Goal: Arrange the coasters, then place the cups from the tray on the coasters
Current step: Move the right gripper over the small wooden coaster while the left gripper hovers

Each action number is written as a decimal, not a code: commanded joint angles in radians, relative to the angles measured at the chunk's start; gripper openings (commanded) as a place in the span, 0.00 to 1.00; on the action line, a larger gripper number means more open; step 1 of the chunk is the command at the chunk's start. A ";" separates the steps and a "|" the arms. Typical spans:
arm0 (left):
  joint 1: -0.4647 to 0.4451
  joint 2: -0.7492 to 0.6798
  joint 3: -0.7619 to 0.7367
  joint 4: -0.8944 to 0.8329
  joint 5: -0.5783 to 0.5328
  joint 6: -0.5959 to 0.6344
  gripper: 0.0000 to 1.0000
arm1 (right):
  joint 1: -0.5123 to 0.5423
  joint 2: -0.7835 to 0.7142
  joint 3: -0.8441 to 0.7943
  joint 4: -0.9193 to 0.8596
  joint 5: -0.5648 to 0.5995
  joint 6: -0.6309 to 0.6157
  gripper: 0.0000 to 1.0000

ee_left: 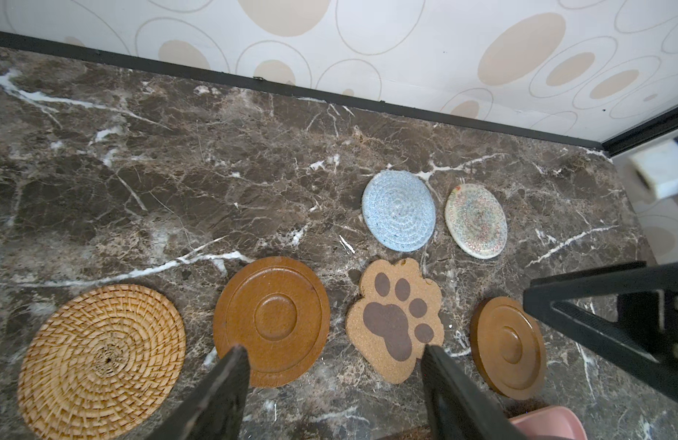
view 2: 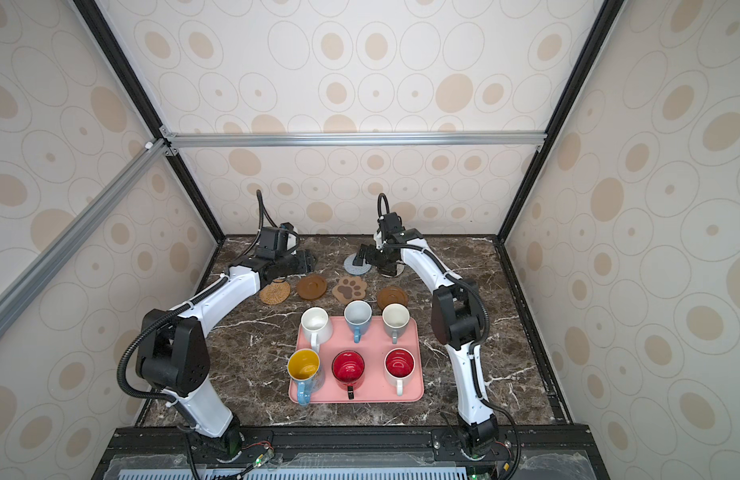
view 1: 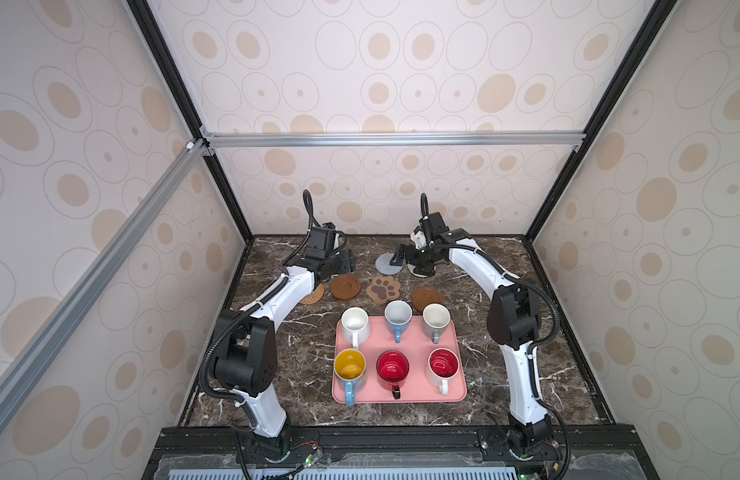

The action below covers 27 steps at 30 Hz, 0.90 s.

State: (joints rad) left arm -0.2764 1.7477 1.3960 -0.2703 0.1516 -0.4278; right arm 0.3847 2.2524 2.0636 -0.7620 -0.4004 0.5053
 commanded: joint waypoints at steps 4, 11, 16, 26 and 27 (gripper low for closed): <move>0.005 0.123 0.157 -0.034 0.061 -0.023 0.72 | -0.025 -0.024 -0.088 -0.136 -0.070 -0.063 1.00; -0.001 0.226 0.275 -0.070 0.086 -0.051 0.72 | -0.049 -0.020 -0.181 -0.130 -0.104 -0.086 1.00; -0.018 0.278 0.338 -0.086 0.096 -0.060 0.73 | -0.075 -0.004 -0.228 -0.129 -0.093 -0.100 1.00; -0.082 0.422 0.543 -0.182 0.103 -0.048 0.73 | -0.192 0.001 -0.277 -0.099 0.050 -0.061 1.00; -0.089 0.442 0.572 -0.193 0.106 -0.048 0.73 | -0.208 0.001 -0.275 -0.097 0.062 -0.058 1.00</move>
State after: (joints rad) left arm -0.3420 2.1494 1.8824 -0.4091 0.2459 -0.4717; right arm 0.2295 2.2509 1.8164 -0.8440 -0.4454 0.4335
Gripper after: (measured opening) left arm 0.730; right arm 0.997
